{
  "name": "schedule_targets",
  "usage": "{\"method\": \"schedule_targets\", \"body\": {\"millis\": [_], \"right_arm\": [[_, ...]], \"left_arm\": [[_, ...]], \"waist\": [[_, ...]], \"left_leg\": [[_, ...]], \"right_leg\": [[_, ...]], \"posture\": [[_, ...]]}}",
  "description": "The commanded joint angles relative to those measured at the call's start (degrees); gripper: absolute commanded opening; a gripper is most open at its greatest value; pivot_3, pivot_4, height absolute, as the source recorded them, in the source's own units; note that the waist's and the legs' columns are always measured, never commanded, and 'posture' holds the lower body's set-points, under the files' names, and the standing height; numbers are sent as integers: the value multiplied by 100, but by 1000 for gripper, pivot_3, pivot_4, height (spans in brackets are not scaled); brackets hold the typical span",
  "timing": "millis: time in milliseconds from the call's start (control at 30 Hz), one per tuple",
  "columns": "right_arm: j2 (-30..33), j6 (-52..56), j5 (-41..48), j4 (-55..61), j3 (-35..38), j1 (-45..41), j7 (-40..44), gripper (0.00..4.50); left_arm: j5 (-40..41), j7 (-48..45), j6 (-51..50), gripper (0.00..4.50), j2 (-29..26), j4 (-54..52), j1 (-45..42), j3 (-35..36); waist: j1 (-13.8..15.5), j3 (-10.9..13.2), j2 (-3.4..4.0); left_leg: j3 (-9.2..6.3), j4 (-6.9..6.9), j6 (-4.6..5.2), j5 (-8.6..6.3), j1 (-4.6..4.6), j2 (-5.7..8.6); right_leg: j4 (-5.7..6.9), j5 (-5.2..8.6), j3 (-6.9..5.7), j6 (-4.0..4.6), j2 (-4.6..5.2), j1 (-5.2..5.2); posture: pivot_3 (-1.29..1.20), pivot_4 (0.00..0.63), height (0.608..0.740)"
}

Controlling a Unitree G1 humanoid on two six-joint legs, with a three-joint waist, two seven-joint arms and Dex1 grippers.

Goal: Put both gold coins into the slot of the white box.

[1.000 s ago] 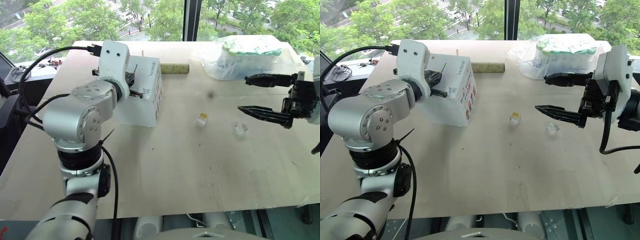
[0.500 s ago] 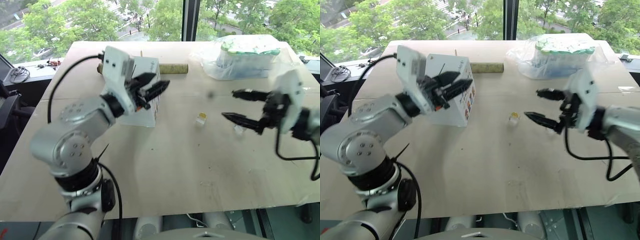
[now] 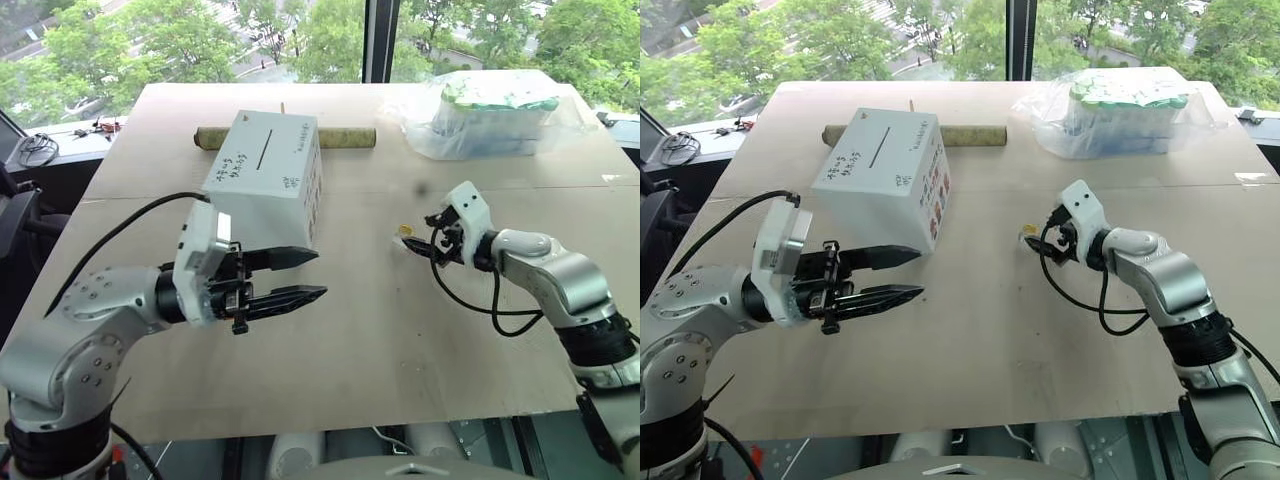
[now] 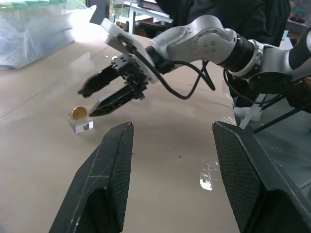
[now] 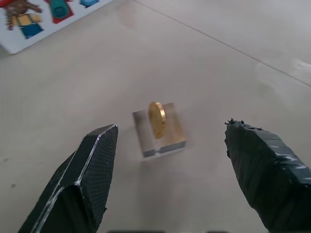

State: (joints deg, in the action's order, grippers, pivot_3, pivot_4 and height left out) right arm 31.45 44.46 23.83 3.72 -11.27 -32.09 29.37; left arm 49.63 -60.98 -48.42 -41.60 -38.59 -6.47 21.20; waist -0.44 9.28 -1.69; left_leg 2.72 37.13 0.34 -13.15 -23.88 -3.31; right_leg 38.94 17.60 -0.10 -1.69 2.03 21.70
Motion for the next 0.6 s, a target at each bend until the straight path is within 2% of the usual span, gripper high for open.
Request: {"method": "schedule_targets", "body": {"millis": [33, 100, 133, 200, 600], "right_arm": [[-84, -141, -133, -45, 140, -140, 122, 3379], [-122, -187, -192, -91, 153, -170, 216, 2878], [-137, -208, -219, -100, 140, -185, 255, 2286], [-167, -255, -268, -92, 89, -213, 380, 1440], [-428, -288, -482, -130, 134, -234, 629, 1440]], "left_arm": [[192, 132, 208, 2700, -99, -221, 82, 14], [259, 232, 245, 2700, -113, -273, 147, 15], [285, 277, 266, 2700, -111, -297, 184, 19], [335, 359, 325, 2700, -125, -342, 274, 19], [346, 418, 737, 2700, -246, -306, 673, -55]], "waist": [[-15, 0, 0], [-21, 0, 0], [-23, 0, 0], [-29, 0, 1], [-30, 1, 2]], "left_leg": [[-1, 0, 0, 0, 0, -1], [0, 0, 19, -11, 0, -2], [-1, 0, 21, -12, 1, -2], [1, 1, 22, -13, 1, -3], [1, 0, 22, -13, 3, -3]], "right_leg": [[0, 0, -1, 0, 0, 0], [2, 0, 0, 0, 0, 0], [2, 0, -1, 0, -1, 0], [3, 0, 1, 0, 0, 0], [3, 0, 0, 0, 0, 0]], "posture": [[0, 150, 740], [0, 150, 740], [0, 150, 740], [0, 150, 740], [0, 150, 740]]}}
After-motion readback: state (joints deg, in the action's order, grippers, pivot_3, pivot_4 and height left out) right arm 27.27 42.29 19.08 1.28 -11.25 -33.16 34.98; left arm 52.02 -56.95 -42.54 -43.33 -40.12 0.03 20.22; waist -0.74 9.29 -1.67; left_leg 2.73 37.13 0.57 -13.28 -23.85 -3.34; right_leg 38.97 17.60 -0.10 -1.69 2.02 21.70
